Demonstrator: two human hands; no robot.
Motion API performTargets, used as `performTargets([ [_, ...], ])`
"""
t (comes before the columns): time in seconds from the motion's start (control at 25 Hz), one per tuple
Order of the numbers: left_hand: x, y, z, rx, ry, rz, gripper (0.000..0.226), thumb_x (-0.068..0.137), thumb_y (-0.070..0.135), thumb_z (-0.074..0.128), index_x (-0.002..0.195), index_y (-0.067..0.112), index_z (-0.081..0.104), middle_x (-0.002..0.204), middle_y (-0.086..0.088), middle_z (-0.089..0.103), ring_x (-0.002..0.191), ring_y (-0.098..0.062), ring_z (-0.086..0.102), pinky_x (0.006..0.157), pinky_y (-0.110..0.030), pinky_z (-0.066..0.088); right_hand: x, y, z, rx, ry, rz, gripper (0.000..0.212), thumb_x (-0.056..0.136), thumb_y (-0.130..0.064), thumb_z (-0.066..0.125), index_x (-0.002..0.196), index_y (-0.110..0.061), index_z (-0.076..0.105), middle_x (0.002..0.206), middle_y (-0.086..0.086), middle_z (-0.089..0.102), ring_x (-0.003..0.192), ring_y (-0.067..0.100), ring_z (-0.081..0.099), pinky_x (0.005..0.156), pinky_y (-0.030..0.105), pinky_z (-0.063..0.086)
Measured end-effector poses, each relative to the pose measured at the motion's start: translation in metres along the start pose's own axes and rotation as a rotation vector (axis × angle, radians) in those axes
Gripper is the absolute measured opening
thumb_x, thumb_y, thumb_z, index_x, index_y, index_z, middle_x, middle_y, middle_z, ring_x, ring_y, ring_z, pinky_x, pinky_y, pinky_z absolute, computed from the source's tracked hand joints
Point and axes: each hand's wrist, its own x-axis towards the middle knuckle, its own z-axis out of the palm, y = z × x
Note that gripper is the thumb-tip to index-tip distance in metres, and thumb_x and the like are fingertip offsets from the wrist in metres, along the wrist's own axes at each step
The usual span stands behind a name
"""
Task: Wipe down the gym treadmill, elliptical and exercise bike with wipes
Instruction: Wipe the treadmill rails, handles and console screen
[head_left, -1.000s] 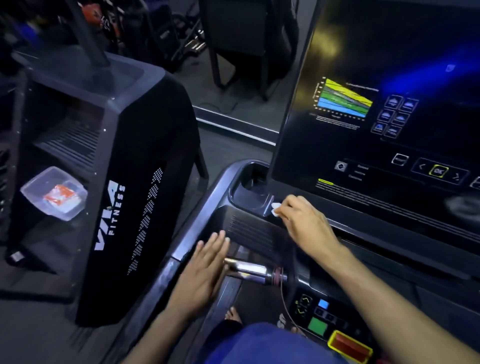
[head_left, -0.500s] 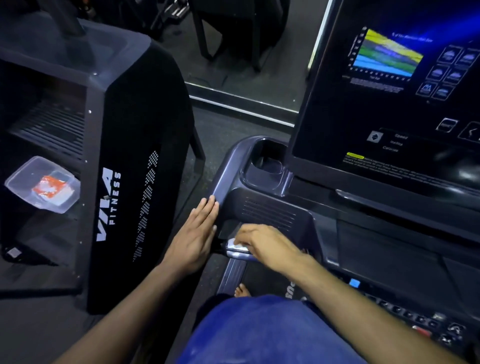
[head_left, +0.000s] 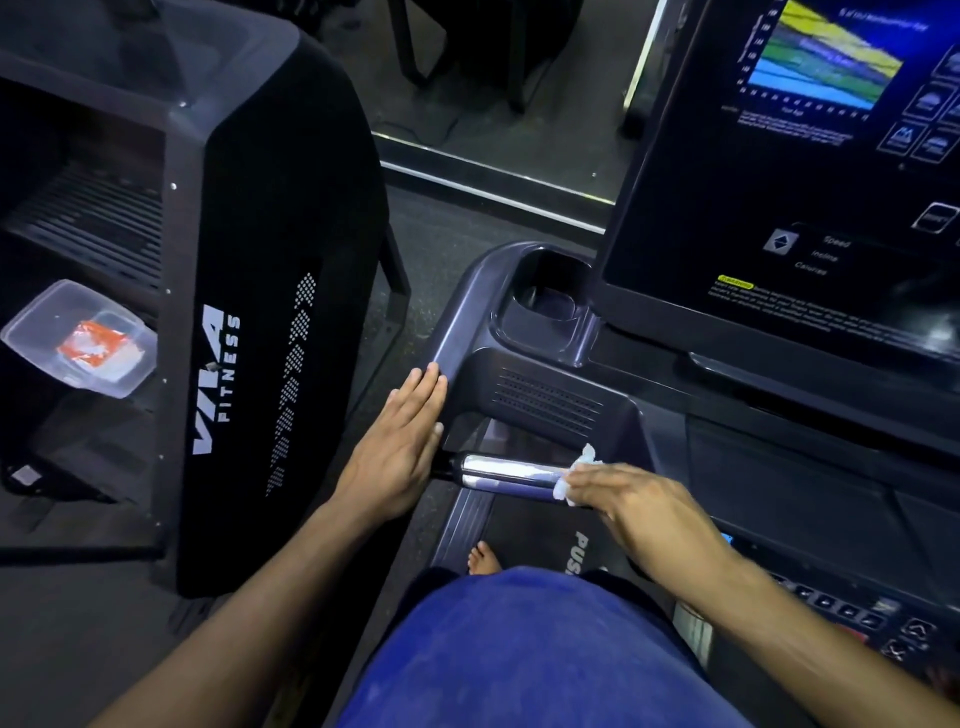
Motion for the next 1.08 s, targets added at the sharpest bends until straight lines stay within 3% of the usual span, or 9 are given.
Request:
performTargets([
  [0.16,0.0,0.0,-0.002,-0.036,-0.006,-0.014,0.056,0.108,0.032,0.024,0.161,0.014,0.022,0.17,0.003,0.01,0.157,-0.008,-0.001,0.128,-0.037,0.009,0.063,-0.018,0.016,0.049,-0.2,0.066,0.019,0.085,-0.011,0.059,0.098,-0.019,0.07,0.107,-0.006,0.071,0.102,0.019,0.068,0.079,0.037,0.056],
  [0.28,0.0,-0.001,-0.003,-0.093,-0.002,-0.021,0.055,0.108,0.027,0.028,0.161,0.013,0.024,0.169,0.005,0.011,0.156,-0.005,0.0,0.128,-0.034,0.008,0.112,-0.041,0.034,0.151,-0.262,0.024,0.024,0.091,-0.011,0.06,0.105,-0.024,0.074,0.111,-0.008,0.072,0.103,0.018,0.067,0.082,0.033,0.054],
  [0.36,-0.001,-0.001,-0.003,-0.131,-0.003,-0.032,0.054,0.108,0.027,0.029,0.161,0.014,0.024,0.169,0.005,0.012,0.156,-0.004,0.0,0.128,-0.033,0.007,0.132,-0.046,0.036,0.237,-0.322,0.109,0.025,0.094,-0.013,0.055,0.107,-0.025,0.073,0.109,-0.005,0.073,0.101,0.018,0.066,0.08,0.031,0.05],
  [0.48,-0.001,-0.002,-0.001,-0.146,0.009,-0.025,0.054,0.108,0.027,0.029,0.16,0.013,0.025,0.169,0.004,0.014,0.156,-0.005,0.002,0.128,-0.035,0.009,0.142,-0.013,0.027,0.283,-0.624,0.264,0.023,0.093,-0.013,0.052,0.096,-0.023,0.072,0.092,-0.009,0.069,0.089,0.013,0.061,0.075,0.026,0.043],
  [0.6,-0.001,-0.003,0.0,-0.15,0.013,-0.023,0.054,0.108,0.028,0.029,0.16,0.014,0.025,0.169,0.004,0.014,0.156,-0.005,0.003,0.128,-0.035,0.009,0.126,0.025,0.007,0.278,-0.81,0.363,0.022,0.094,-0.014,0.049,0.086,-0.023,0.068,0.077,-0.01,0.064,0.077,0.017,0.059,0.069,0.032,0.048],
  [0.72,-0.001,-0.004,-0.001,-0.159,0.011,-0.022,0.054,0.108,0.028,0.028,0.16,0.014,0.025,0.169,0.004,0.014,0.156,-0.005,0.003,0.128,-0.035,0.009,0.11,0.032,-0.009,0.239,-0.816,0.377,0.02,0.098,-0.014,0.05,0.093,-0.025,0.066,0.082,-0.011,0.062,0.079,0.012,0.057,0.07,0.027,0.046],
  [0.92,0.001,-0.004,-0.001,-0.17,0.01,-0.014,0.054,0.108,0.027,0.028,0.161,0.013,0.024,0.169,0.006,0.013,0.156,-0.006,0.003,0.128,-0.035,0.009,0.12,-0.008,0.008,0.341,-0.54,0.365,0.03,0.098,-0.01,0.048,0.112,-0.019,0.074,0.104,-0.005,0.071,0.098,0.013,0.062,0.087,0.027,0.047],
  [1.08,0.001,-0.01,0.0,-0.206,0.007,-0.008,0.054,0.108,0.023,0.029,0.16,0.012,0.025,0.168,0.006,0.013,0.156,-0.006,0.004,0.128,-0.031,0.008,0.149,-0.046,0.042,0.391,-0.497,0.347,0.037,0.094,-0.004,0.044,0.112,-0.017,0.074,0.12,0.001,0.072,0.113,0.019,0.064,0.096,0.029,0.048],
])
